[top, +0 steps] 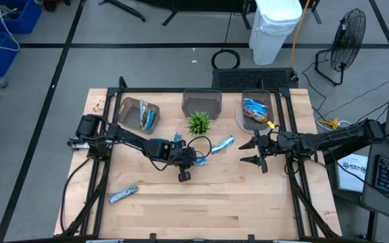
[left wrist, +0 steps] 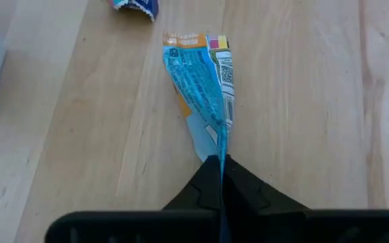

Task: Pick and place Granola Bars by type
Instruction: Put the yellow granola bar into the left black bin

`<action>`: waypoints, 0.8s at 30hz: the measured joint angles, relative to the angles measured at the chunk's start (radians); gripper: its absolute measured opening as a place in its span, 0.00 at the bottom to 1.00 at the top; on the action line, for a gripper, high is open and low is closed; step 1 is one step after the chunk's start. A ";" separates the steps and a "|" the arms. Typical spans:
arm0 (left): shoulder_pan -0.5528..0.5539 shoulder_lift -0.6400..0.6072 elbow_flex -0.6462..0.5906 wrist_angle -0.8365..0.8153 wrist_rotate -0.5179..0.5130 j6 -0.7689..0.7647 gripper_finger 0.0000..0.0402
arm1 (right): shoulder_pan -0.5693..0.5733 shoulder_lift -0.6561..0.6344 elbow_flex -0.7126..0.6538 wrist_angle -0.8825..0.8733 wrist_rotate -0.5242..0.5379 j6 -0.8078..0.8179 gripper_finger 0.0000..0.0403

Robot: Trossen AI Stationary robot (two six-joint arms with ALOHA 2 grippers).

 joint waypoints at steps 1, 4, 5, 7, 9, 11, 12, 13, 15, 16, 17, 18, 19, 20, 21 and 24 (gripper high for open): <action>0.000 0.000 0.000 0.001 0.000 -0.004 0.02 | 0.000 0.000 0.000 0.000 0.000 0.000 0.59; 0.000 0.000 0.000 0.003 0.000 -0.033 0.01 | 0.000 0.000 0.000 0.000 0.000 0.000 0.59; 0.000 -0.004 0.000 0.002 -0.005 -0.046 0.01 | 0.000 0.000 0.000 0.000 0.000 0.000 0.59; -0.003 -0.015 0.000 0.003 -0.016 -0.061 0.01 | 0.000 0.000 0.000 0.000 0.000 0.000 0.59; -0.009 -0.033 0.000 0.012 -0.032 -0.071 0.01 | 0.000 0.000 0.000 0.000 0.000 0.000 0.59; -0.015 -0.054 0.000 0.017 -0.038 -0.069 0.01 | 0.000 0.000 0.000 0.000 0.000 0.000 0.59; -0.018 -0.065 0.001 0.027 -0.039 -0.067 0.01 | 0.000 0.000 0.000 0.000 0.000 0.000 0.59; -0.023 -0.080 0.001 0.022 -0.042 -0.066 0.01 | 0.000 0.000 0.000 0.000 0.000 0.000 0.59; -0.030 -0.109 0.001 0.019 -0.042 -0.067 0.01 | 0.000 0.001 0.000 -0.001 0.000 0.000 0.59; -0.035 -0.124 0.001 0.022 -0.040 -0.068 0.01 | 0.000 0.001 0.000 -0.002 0.000 0.000 0.59; -0.038 -0.138 0.001 0.015 -0.040 -0.072 0.00 | 0.000 0.002 0.000 -0.002 0.000 0.000 0.59; -0.044 -0.156 0.001 0.010 -0.035 -0.075 0.00 | 0.000 0.002 0.000 0.000 0.000 0.000 0.59; -0.050 -0.173 0.001 0.006 -0.036 -0.076 0.00 | 0.000 0.002 0.000 0.000 0.000 0.000 0.59; -0.056 -0.192 0.001 0.002 -0.042 -0.080 0.00 | 0.000 0.002 0.000 -0.001 0.000 0.000 0.59; -0.065 -0.212 0.001 -0.007 -0.058 -0.092 0.00 | 0.000 0.002 0.000 0.000 0.000 0.000 0.59; -0.084 -0.272 0.001 -0.045 -0.135 -0.141 0.00 | 0.000 0.002 0.000 0.000 0.000 0.000 0.59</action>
